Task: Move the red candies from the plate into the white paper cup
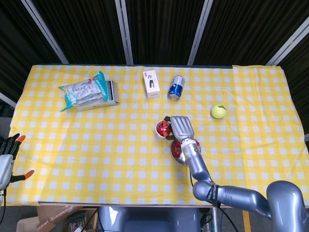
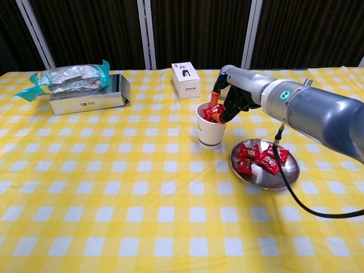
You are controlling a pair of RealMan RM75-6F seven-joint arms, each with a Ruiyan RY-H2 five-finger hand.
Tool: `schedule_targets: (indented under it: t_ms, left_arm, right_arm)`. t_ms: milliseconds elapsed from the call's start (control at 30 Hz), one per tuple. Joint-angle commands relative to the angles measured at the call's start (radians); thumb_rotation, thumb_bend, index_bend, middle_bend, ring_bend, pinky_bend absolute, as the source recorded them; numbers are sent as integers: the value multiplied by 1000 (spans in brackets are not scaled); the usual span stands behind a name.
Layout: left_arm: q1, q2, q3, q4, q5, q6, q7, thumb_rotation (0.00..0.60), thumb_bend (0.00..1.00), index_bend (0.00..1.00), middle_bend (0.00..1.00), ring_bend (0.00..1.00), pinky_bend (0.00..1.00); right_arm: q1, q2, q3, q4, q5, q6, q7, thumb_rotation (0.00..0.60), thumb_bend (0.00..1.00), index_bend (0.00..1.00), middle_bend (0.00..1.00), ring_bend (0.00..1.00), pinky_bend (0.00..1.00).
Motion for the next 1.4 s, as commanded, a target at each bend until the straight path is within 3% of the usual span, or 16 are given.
schedule_targets:
  t_ms: [33, 300, 500, 733, 1033, 1400]
  left_arm:
    - [1, -1, 1, 3, 3, 2, -4, 600, 72, 0, 0, 0, 0]
    - [1, -1, 1, -1, 7, 6, 2, 600, 72, 0, 0, 0, 0]
    - [3, -4, 1, 5, 9, 11, 2, 600, 72, 0, 0, 0, 0]
    - [4, -8, 0, 5, 14, 21, 12, 600, 72, 0, 0, 0, 0]
    - [7, -17, 0, 8, 31, 39, 24, 600, 72, 0, 0, 0, 0]
    - [8, -20, 1, 15, 34, 41, 20, 600, 72, 0, 0, 0, 0]
  right_arm:
    - [2, 0, 1, -1, -8, 13, -2, 600, 499, 385, 865, 851, 947]
    - [-15, 32, -6, -68, -28, 54, -10, 600, 458, 319, 865, 851, 947]
    - [-63, 95, -25, -190, -88, 117, 5, 600, 457, 318, 865, 851, 947]
    - [-152, 189, -119, -325, -165, 184, -2, 600, 426, 319, 865, 851, 947]
    - [-220, 172, -218, -301, -167, 198, -3, 600, 306, 319, 865, 851, 947]
    - [-234, 108, -237, -210, -151, 152, -2, 600, 257, 319, 865, 851, 947]
